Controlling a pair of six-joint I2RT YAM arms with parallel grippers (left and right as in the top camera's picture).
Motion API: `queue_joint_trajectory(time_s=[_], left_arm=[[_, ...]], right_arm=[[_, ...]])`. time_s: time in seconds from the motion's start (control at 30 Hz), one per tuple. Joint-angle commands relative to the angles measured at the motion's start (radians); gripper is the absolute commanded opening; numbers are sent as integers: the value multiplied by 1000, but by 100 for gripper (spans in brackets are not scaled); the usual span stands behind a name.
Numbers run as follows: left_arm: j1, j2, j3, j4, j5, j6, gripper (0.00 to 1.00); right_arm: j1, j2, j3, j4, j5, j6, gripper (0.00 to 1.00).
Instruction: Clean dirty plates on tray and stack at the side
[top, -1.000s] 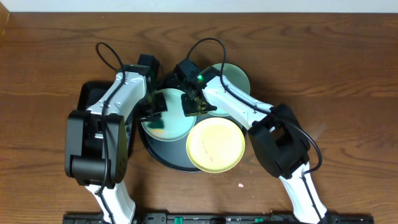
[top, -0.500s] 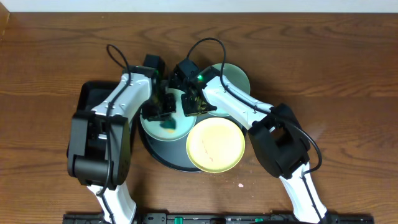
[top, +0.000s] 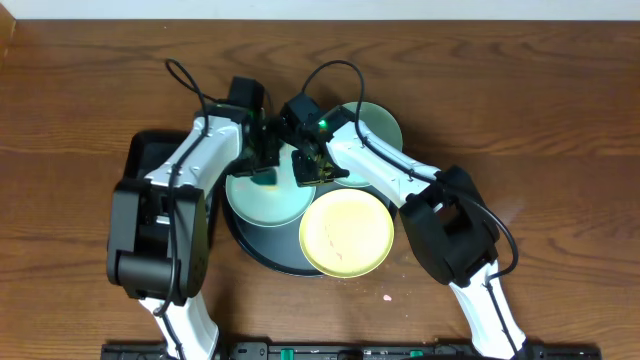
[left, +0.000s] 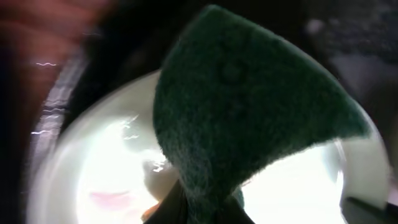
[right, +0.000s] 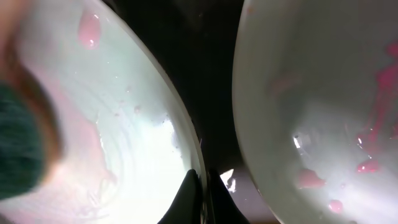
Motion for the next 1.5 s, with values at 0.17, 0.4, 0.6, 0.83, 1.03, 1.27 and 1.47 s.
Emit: queue_joint_trajectory(time_s=[0.17,0.4,0.6,0.83,1.03,1.27,1.47], left_arm=[[40,-192,140,-221,-213,-57,7],[165,-307,140,-387,-210,-56,7],[287,-325,139,-403,-202,-56,8],[320,-325,139,-401,-203,-56,8],[320,-325,139,-399,-203,-56,8],[320,-325,139,-399,-203,-56,9],[320,-325,137,-399,-203,-56,9]], right_arm=[[2,19,-3,-15,4,-36,1],[3,6,24,0,-69,-177,1],[-5,-71,50,-5,-55,-247,1],[30,-194,50,-62,242,-276,1],[90,-289,50,-80,551,-276,1],[210,-366,50,-83,997,-277,1],[312,-371,50,-83,1256,-277,1]])
